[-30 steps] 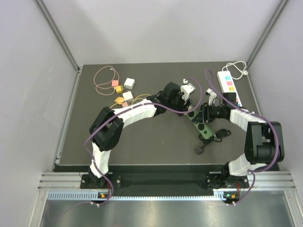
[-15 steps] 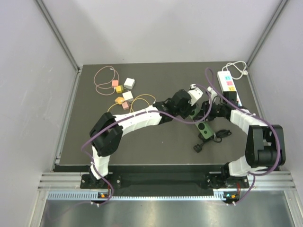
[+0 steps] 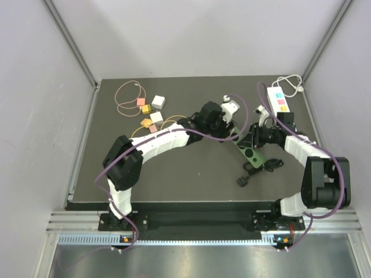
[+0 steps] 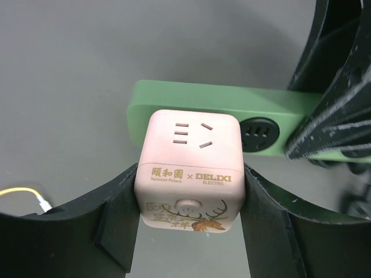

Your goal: Pull the plug off the socket

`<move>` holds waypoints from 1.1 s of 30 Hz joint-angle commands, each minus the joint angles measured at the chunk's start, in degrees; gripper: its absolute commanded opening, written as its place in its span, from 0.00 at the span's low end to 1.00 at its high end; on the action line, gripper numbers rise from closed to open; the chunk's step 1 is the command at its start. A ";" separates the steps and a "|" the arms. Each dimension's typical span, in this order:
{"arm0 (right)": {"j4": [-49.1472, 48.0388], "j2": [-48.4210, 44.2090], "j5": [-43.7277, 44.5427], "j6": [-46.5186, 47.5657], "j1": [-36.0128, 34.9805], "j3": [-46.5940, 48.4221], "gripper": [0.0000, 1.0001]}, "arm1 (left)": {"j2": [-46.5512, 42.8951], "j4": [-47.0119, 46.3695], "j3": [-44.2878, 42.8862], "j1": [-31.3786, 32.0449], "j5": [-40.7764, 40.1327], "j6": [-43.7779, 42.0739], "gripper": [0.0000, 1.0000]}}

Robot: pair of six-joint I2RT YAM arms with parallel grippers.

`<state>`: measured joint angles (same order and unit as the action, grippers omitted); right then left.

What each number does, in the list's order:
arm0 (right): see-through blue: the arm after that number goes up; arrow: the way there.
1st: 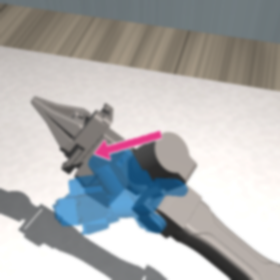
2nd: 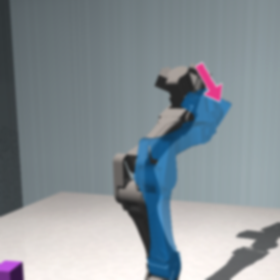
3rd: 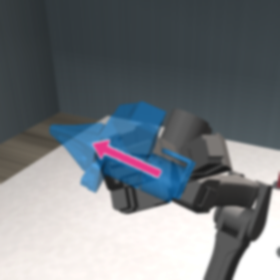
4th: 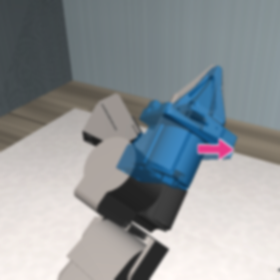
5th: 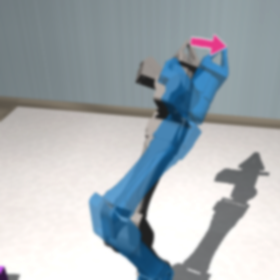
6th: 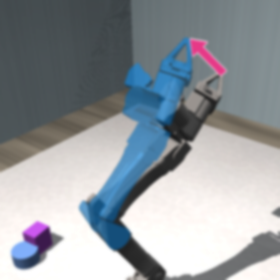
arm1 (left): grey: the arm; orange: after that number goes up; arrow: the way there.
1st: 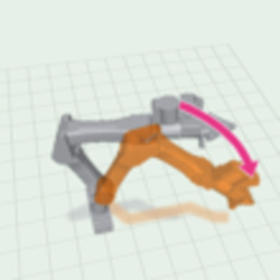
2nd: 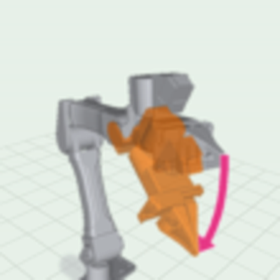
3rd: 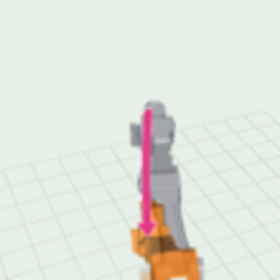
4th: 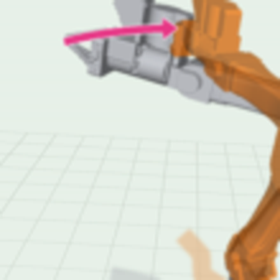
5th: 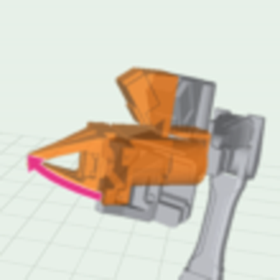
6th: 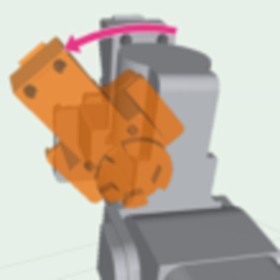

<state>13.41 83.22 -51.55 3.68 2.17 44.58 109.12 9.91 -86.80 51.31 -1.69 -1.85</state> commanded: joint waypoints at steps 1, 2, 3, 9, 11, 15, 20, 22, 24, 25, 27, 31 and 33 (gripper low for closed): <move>-4.53 -1.04 2.50 -0.26 0.99 1.39 0.00 | -9.10 -4.20 0.40 -2.70 14.18 6.33 0.00; -4.62 -1.22 2.68 -0.26 0.99 1.39 0.00 | -9.54 -3.33 0.32 -2.88 13.22 5.37 0.00; -4.62 -1.31 2.94 -0.26 0.99 1.30 0.00 | -9.54 -2.71 0.15 -2.79 10.95 5.28 0.00; -4.97 -1.66 5.66 -0.26 0.99 1.04 0.00 | -6.65 1.15 -4.42 2.20 -0.65 5.01 0.00; -5.06 -1.92 6.54 -0.34 0.99 0.86 0.00 | -4.11 2.65 -7.84 4.40 -5.94 3.52 0.00; -5.15 -2.10 9.18 -0.34 0.99 0.86 0.00 | 0.73 7.13 -15.13 11.43 -16.39 -0.08 0.00; -5.24 -2.27 10.15 -0.34 0.99 0.77 0.00 | 4.17 10.21 -20.68 15.58 -24.94 -5.98 0.00; -5.24 -2.27 9.19 -0.34 1.17 0.77 0.00 | 2.86 10.56 -19.90 15.14 -22.05 -4.75 0.00; -5.24 -2.19 8.31 -0.26 1.51 0.77 0.00 | 1.72 11.27 -19.28 13.04 -13.37 -2.39 0.00; -5.24 -2.10 7.96 -0.26 1.52 0.77 0.00 | 0.84 11.27 -18.15 11.90 -9.68 0.93 0.00; -5.15 -1.92 7.61 -0.17 1.78 0.77 0.00 | -1.88 8.21 -15.86 7.50 4.07 5.51 0.00; -5.15 -1.83 7.60 -0.08 1.87 0.69 0.00 | -6.54 0.38 -8.56 1.34 17.86 16.50 0.00; -5.15 -1.92 7.60 -0.17 1.96 0.77 0.00 | -7.34 0.11 -7.94 0.72 17.26 16.61 0.00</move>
<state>12.86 80.97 -50.94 3.86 3.11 44.53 110.76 20.56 -94.45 51.11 0.19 5.15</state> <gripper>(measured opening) 0.362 0.654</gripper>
